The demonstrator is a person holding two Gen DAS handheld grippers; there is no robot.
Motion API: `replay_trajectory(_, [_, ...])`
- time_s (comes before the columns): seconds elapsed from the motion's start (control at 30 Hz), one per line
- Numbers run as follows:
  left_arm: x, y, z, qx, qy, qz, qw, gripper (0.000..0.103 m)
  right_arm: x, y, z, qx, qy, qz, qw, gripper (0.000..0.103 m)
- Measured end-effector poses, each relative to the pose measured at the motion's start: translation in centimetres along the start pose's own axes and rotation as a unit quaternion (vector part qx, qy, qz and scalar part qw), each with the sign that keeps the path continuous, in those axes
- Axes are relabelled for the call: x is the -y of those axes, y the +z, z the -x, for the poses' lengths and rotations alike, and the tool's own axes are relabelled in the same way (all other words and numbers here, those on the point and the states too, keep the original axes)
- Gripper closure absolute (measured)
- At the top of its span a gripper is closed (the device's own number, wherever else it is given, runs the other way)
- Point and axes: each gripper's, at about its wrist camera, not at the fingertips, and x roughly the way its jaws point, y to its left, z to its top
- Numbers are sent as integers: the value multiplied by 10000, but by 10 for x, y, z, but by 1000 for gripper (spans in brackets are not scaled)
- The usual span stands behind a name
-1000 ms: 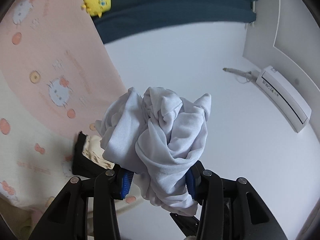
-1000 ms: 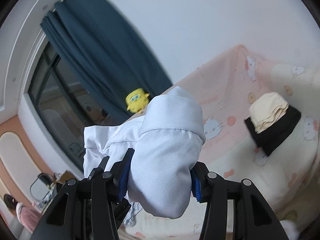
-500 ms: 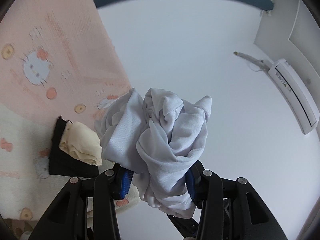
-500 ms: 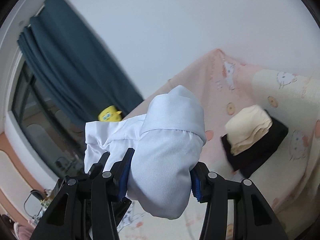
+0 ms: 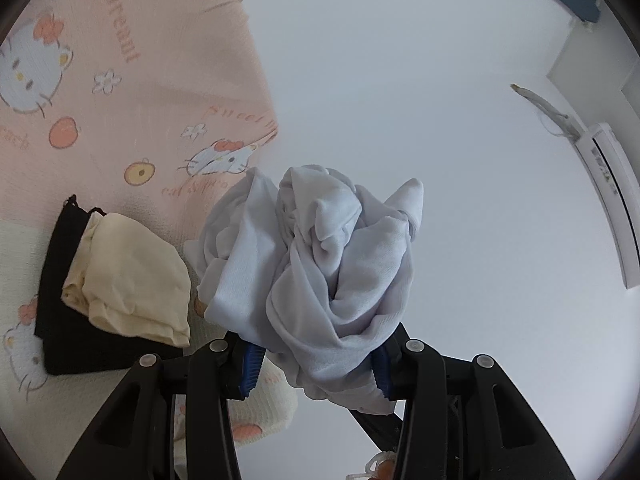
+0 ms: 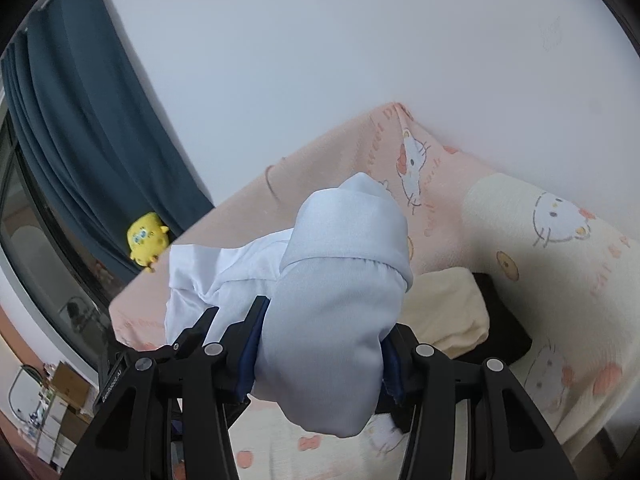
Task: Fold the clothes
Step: 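Carry the lifted white shirt bundle with both grippers toward the folded clothes stack, then lower the white shirt bundle onto the black and cream clothes stack with both grippers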
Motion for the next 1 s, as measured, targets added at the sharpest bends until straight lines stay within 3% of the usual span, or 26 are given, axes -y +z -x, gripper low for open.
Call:
replay_trajectory(0.2, [-38,5,-37,1,23,231,9997,63,32,16,-47,-248,-65,315,9992,53])
replay_trajectory(0.53, [-98,14,-65,47,237,365,9990,63,75,22,-125,-827,316,746,9933,53])
replay_trajectory(0.77, [-134,9,-78,-79,325,600,9976,63,92,12,-156,-1095,75,868,9902,53])
replay_trajectory(1.0, [-138,13,-96,-132,332,401,9986,62,106,19,-167,-1092,60,858,9903,53])
